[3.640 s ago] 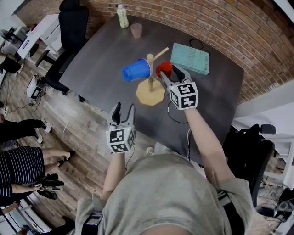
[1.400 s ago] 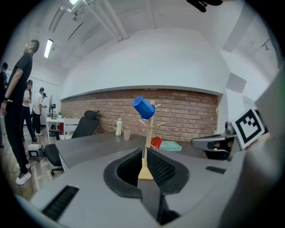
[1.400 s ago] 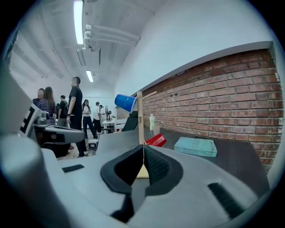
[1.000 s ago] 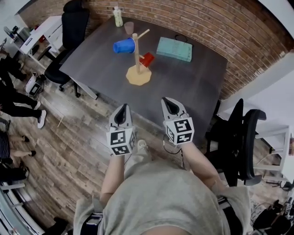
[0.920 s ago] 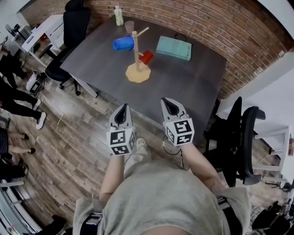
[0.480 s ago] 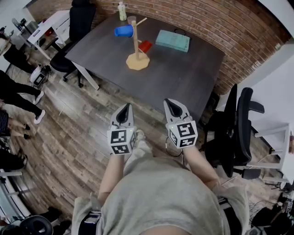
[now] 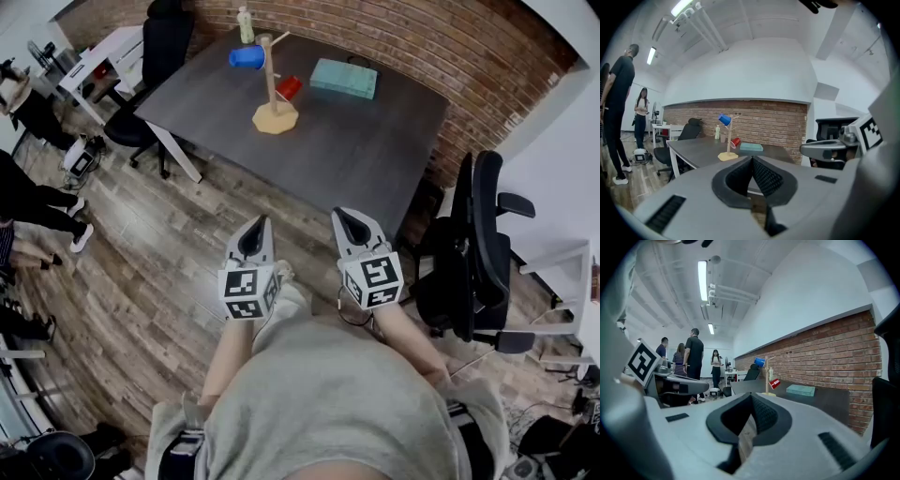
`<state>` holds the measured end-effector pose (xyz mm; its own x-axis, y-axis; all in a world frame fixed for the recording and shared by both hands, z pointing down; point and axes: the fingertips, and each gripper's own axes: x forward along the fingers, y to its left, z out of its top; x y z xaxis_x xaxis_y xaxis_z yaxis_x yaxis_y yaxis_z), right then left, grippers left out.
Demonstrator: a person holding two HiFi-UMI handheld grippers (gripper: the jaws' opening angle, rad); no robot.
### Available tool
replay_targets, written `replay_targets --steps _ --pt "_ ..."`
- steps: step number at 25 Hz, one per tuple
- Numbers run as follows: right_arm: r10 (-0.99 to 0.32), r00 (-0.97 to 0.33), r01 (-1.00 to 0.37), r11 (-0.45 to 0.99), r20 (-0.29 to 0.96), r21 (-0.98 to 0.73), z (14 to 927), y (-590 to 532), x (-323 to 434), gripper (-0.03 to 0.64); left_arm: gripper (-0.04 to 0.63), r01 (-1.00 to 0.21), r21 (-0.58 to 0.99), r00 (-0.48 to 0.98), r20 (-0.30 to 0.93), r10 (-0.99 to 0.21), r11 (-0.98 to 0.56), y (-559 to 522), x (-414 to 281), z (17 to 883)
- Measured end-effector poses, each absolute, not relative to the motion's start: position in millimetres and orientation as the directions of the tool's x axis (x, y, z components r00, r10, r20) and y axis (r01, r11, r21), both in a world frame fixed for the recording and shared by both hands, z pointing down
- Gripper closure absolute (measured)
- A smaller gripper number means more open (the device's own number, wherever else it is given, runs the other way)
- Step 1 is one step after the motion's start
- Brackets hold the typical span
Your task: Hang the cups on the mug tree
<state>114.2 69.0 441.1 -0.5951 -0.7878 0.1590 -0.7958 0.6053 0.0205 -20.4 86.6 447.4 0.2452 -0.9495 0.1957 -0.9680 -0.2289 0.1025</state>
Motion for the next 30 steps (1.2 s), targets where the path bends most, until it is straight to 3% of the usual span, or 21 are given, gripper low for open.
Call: replay_targets --steps 30 --pt "-0.807 -0.566 -0.819 0.574 0.171 -0.002 446 80 122 0.618 0.586 -0.963 0.092 0.265 0.200 -0.943 -0.252 96 -17 446"
